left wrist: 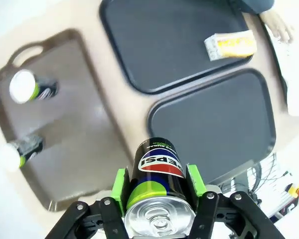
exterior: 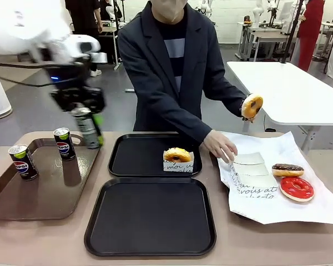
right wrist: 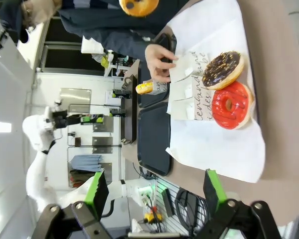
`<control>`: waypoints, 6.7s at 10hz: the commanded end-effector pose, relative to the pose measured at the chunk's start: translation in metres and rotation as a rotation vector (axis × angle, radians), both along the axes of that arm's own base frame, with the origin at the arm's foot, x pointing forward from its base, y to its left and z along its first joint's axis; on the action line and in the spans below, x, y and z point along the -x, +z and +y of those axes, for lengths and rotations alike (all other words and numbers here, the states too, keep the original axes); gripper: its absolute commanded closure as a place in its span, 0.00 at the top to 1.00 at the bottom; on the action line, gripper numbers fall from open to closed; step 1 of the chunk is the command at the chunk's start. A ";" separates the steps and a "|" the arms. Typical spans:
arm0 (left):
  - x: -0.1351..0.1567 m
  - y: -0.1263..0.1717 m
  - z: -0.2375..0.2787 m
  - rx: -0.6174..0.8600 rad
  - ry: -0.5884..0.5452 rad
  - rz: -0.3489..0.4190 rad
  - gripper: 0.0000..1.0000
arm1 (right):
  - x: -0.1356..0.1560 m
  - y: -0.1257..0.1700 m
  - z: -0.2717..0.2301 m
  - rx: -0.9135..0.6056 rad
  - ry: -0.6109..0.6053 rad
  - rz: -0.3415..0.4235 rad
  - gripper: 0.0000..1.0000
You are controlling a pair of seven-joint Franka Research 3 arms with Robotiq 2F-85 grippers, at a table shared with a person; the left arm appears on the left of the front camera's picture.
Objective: Set up donuts and drinks on trays.
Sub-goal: Pick up one Pepsi coke and place it on the Flat Tray, then pick up one Pepsi coke from the Handle tray and place it on the Flat Tray without a Pepsi coke.
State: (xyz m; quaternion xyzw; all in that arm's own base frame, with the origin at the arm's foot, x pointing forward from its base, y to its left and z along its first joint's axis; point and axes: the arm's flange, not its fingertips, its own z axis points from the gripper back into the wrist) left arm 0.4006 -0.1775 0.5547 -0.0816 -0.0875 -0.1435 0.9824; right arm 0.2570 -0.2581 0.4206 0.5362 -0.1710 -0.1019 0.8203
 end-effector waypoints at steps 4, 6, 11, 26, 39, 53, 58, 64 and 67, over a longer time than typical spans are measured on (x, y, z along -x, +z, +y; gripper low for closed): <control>0.004 -0.013 0.005 -0.004 0.005 -0.022 0.57 | 0.000 0.001 -0.001 -0.008 0.001 -0.022 1.00; 0.002 -0.013 0.009 -0.004 0.025 -0.030 0.57 | 0.000 0.001 -0.001 -0.008 0.001 -0.022 1.00; -0.035 -0.029 -0.021 -0.049 0.045 0.014 0.57 | 0.000 0.001 -0.001 -0.008 0.001 -0.022 1.00; -0.012 -0.029 -0.001 -0.106 -0.040 0.013 0.57 | 0.000 0.001 -0.001 -0.008 0.001 -0.022 1.00; -0.131 -0.155 -0.134 -0.156 0.148 -0.079 0.57 | 0.000 0.001 -0.001 -0.008 0.001 -0.022 1.00; -0.077 -0.099 -0.104 -0.155 0.127 -0.075 1.00 | 0.000 0.001 -0.001 -0.008 0.001 -0.022 1.00; -0.072 -0.090 -0.107 -0.161 0.131 -0.090 1.00 | 0.000 0.001 -0.001 -0.008 0.001 -0.022 1.00; -0.060 -0.049 -0.015 -0.048 0.290 -0.041 1.00 | 0.000 0.001 -0.001 -0.008 0.001 -0.022 1.00; -0.060 -0.017 0.078 -0.049 0.436 -0.043 1.00 | 0.000 0.001 -0.001 -0.008 0.001 -0.022 1.00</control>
